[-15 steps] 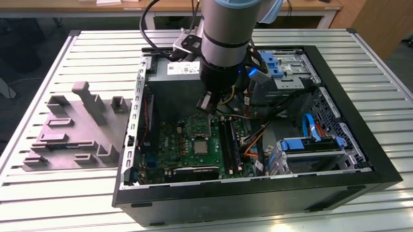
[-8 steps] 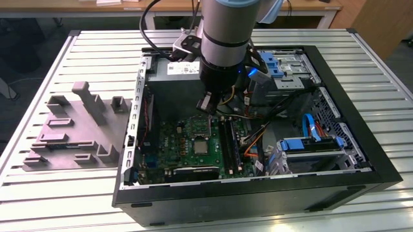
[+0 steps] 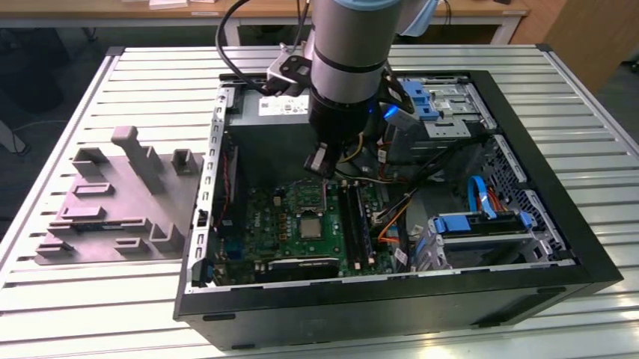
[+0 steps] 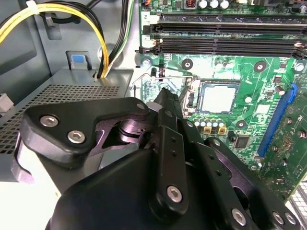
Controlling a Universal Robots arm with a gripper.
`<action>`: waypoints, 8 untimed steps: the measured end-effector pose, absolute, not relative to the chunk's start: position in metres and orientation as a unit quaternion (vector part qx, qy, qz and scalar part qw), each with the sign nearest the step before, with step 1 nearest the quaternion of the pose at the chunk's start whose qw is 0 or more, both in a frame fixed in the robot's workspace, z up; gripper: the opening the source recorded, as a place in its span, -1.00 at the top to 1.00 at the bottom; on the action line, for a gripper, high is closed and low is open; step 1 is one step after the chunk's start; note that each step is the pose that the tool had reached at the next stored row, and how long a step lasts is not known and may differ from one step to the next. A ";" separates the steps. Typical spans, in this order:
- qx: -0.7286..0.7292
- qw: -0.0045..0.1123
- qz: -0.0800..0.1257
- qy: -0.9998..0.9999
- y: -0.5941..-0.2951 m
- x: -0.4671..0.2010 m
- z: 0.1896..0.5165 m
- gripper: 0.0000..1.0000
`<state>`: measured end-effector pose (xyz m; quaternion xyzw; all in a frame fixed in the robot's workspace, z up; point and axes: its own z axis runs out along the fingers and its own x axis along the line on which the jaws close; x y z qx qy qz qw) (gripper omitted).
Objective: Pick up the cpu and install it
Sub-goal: 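Close the cpu cover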
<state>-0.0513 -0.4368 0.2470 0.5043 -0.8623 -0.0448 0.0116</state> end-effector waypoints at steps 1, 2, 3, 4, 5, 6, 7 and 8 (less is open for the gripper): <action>0.505 0.012 -0.045 -0.862 -0.437 -0.051 0.247 0.79; 0.505 0.012 -0.045 -0.862 -0.438 -0.051 0.247 0.79; 0.506 0.012 -0.045 -0.861 -0.438 -0.051 0.247 0.79; 0.506 0.012 -0.045 -0.861 -0.438 -0.052 0.247 0.79; 0.506 0.012 -0.045 -0.861 -0.438 -0.052 0.247 0.79; 0.507 0.012 -0.045 -0.861 -0.438 -0.052 0.247 0.79; 0.507 0.012 -0.045 -0.861 -0.438 -0.052 0.247 0.79; 0.507 0.012 -0.045 -0.861 -0.438 -0.052 0.247 0.79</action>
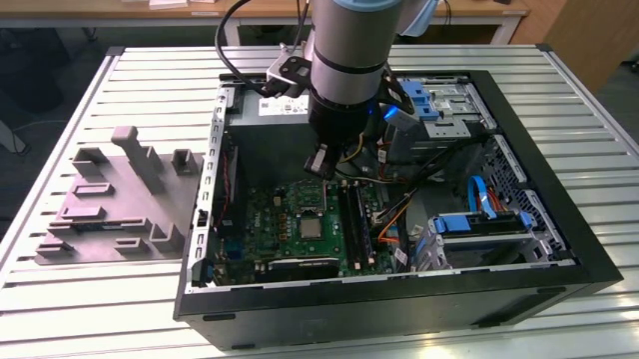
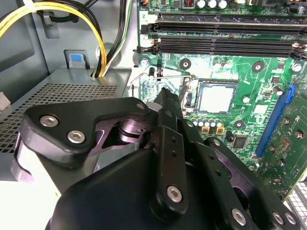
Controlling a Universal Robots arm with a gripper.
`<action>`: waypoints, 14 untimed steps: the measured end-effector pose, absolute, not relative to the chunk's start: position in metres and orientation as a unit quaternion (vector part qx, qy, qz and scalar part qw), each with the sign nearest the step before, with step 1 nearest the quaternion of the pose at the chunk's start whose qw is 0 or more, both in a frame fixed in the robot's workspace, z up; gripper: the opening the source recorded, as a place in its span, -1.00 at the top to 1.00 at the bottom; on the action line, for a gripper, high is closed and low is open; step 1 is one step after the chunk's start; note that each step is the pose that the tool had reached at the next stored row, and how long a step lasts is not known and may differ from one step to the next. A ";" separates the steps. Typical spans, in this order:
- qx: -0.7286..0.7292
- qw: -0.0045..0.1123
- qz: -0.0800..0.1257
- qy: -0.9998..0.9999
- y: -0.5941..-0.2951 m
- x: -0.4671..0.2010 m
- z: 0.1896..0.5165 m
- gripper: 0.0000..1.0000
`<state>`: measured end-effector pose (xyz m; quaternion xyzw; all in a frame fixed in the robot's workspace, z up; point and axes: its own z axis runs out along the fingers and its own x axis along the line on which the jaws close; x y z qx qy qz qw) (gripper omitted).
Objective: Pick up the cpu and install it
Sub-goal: 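Close the cpu cover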
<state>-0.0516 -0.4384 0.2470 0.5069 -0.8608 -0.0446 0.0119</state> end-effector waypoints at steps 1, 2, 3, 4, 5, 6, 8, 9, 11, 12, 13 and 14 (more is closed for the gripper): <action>0.507 0.012 -0.045 -0.861 -0.438 -0.052 0.247 0.79; 0.507 0.012 -0.045 -0.861 -0.439 -0.052 0.247 0.79; 0.507 0.012 -0.045 -0.861 -0.439 -0.052 0.247 0.79; 0.507 0.012 -0.045 -0.861 -0.440 -0.052 0.247 0.79; 0.507 0.012 -0.045 -0.861 -0.440 -0.052 0.247 0.79; 0.507 0.012 -0.045 -0.861 -0.441 -0.052 0.247 0.79; 0.507 0.012 -0.045 -0.861 -0.442 -0.052 0.247 0.79; 0.507 0.012 -0.045 -0.861 -0.442 -0.052 0.247 0.79; 0.507 0.012 -0.045 -0.861 -0.442 -0.052 0.247 0.79; 0.507 0.012 -0.045 -0.861 -0.442 -0.052 0.247 0.79; 0.507 0.012 -0.045 -0.861 -0.442 -0.052 0.247 0.79; 0.507 0.012 -0.045 -0.861 -0.442 -0.052 0.247 0.79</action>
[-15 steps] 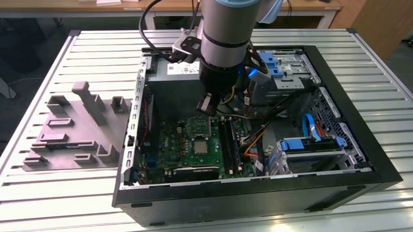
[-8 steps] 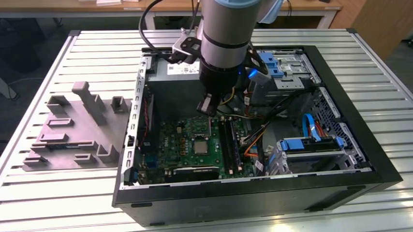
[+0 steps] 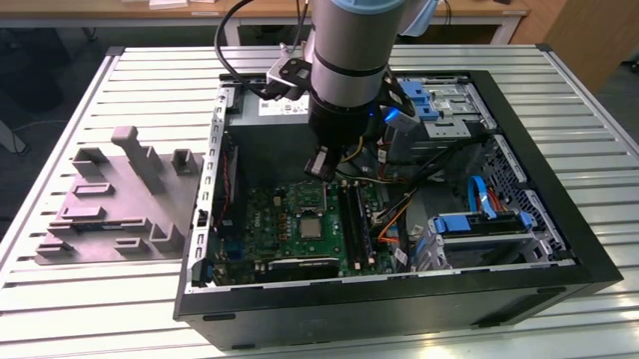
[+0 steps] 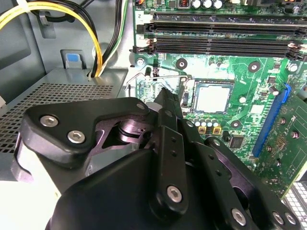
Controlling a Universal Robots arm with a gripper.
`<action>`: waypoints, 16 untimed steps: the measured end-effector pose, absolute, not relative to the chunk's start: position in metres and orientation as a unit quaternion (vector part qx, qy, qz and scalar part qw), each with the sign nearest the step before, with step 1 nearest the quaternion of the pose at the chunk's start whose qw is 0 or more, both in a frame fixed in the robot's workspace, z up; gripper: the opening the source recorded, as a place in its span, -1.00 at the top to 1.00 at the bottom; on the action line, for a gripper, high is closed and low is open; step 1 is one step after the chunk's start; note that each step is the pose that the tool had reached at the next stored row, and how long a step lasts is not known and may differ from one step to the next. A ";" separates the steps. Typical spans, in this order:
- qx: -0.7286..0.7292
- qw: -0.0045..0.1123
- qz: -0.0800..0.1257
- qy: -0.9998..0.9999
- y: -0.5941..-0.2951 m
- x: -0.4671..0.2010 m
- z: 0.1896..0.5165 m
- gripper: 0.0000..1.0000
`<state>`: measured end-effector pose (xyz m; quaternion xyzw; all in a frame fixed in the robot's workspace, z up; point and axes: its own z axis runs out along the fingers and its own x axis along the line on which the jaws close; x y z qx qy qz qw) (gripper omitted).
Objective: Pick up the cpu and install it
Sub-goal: 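Close the cpu cover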
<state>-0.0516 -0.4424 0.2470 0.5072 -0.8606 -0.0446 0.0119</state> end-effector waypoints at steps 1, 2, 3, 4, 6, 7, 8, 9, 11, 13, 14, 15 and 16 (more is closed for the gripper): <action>0.507 0.012 -0.045 -0.861 -0.442 -0.052 0.247 0.79; 0.507 0.012 -0.045 -0.861 -0.442 -0.052 0.247 0.79; 0.507 0.012 -0.045 -0.861 -0.443 -0.052 0.247 0.79; 0.507 0.012 -0.045 -0.861 -0.443 -0.052 0.247 0.79; 0.507 0.012 -0.045 -0.861 -0.445 -0.052 0.247 0.79; 0.507 0.012 -0.045 -0.861 -0.446 -0.052 0.247 0.79; 0.507 0.012 -0.045 -0.861 -0.446 -0.052 0.247 0.79; 0.507 0.012 -0.044 -0.861 -0.447 -0.052 0.247 0.79; 0.507 0.012 -0.044 -0.861 -0.449 -0.052 0.247 0.79; 0.507 0.013 -0.043 -0.861 -0.450 -0.052 0.247 0.79; 0.507 0.013 -0.043 -0.861 -0.451 -0.052 0.247 0.79; 0.507 0.013 -0.043 -0.861 -0.452 -0.052 0.247 0.79; 0.507 0.013 -0.042 -0.861 -0.452 -0.052 0.247 0.79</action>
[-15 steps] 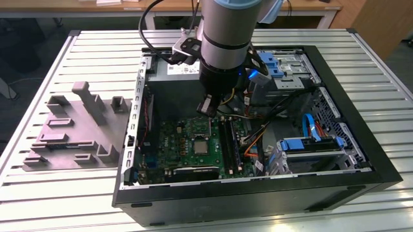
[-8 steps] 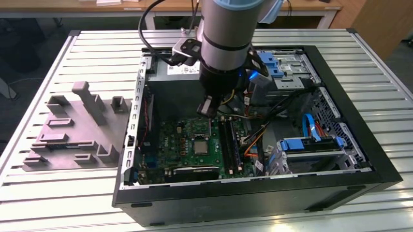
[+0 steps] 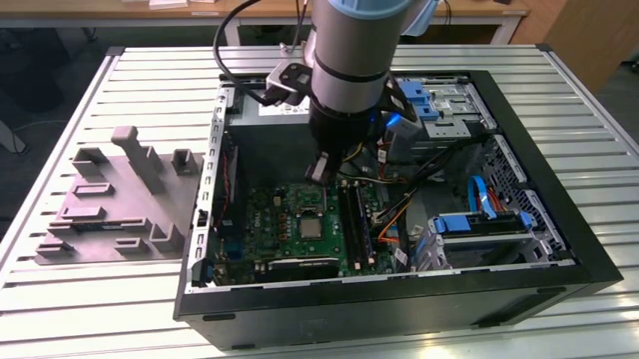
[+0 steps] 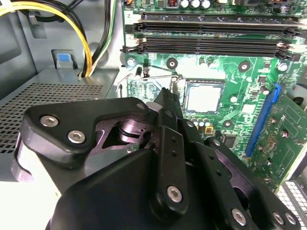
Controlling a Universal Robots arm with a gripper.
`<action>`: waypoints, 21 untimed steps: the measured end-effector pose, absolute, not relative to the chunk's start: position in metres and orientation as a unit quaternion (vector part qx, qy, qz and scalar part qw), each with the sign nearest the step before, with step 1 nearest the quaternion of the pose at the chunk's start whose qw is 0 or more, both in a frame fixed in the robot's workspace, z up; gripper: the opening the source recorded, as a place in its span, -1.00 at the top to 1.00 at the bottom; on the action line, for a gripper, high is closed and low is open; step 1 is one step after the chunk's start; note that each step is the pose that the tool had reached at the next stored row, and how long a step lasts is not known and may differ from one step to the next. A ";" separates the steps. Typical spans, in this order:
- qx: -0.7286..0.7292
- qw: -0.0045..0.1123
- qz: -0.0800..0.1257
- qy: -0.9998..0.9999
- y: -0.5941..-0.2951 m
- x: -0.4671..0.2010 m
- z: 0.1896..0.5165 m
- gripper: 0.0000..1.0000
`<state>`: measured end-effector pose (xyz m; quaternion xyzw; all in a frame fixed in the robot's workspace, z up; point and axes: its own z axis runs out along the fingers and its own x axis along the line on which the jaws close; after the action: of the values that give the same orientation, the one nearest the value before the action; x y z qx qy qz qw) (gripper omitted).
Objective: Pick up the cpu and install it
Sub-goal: 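Close the cpu cover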
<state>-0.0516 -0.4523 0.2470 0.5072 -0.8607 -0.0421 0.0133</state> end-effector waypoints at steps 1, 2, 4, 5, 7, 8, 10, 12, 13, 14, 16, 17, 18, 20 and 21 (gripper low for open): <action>0.507 0.014 -0.041 -0.861 -0.453 -0.052 0.247 0.79; 0.507 0.014 -0.041 -0.861 -0.453 -0.052 0.247 0.79; 0.507 0.015 -0.039 -0.861 -0.454 -0.052 0.247 0.79; 0.507 0.016 -0.038 -0.861 -0.455 -0.052 0.247 0.79; 0.507 0.017 -0.036 -0.861 -0.456 -0.052 0.247 0.79; 0.507 0.018 -0.033 -0.861 -0.456 -0.052 0.247 0.79; 0.507 0.021 -0.029 -0.861 -0.456 -0.051 0.247 0.79; 0.507 0.024 -0.025 -0.861 -0.457 -0.052 0.247 0.79; 0.507 0.025 -0.022 -0.861 -0.457 -0.052 0.247 0.79; 0.507 0.026 -0.021 -0.861 -0.457 -0.052 0.247 0.79; 0.507 0.027 -0.018 -0.861 -0.458 -0.052 0.247 0.79; 0.507 0.028 -0.018 -0.861 -0.459 -0.052 0.247 0.79; 0.507 0.028 -0.018 -0.861 -0.459 -0.052 0.247 0.79; 0.507 0.028 -0.017 -0.861 -0.460 -0.052 0.246 0.79; 0.507 0.028 -0.017 -0.861 -0.460 -0.052 0.246 0.79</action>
<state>-0.0518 -0.4603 0.2465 0.5070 -0.8613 -0.0170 0.0281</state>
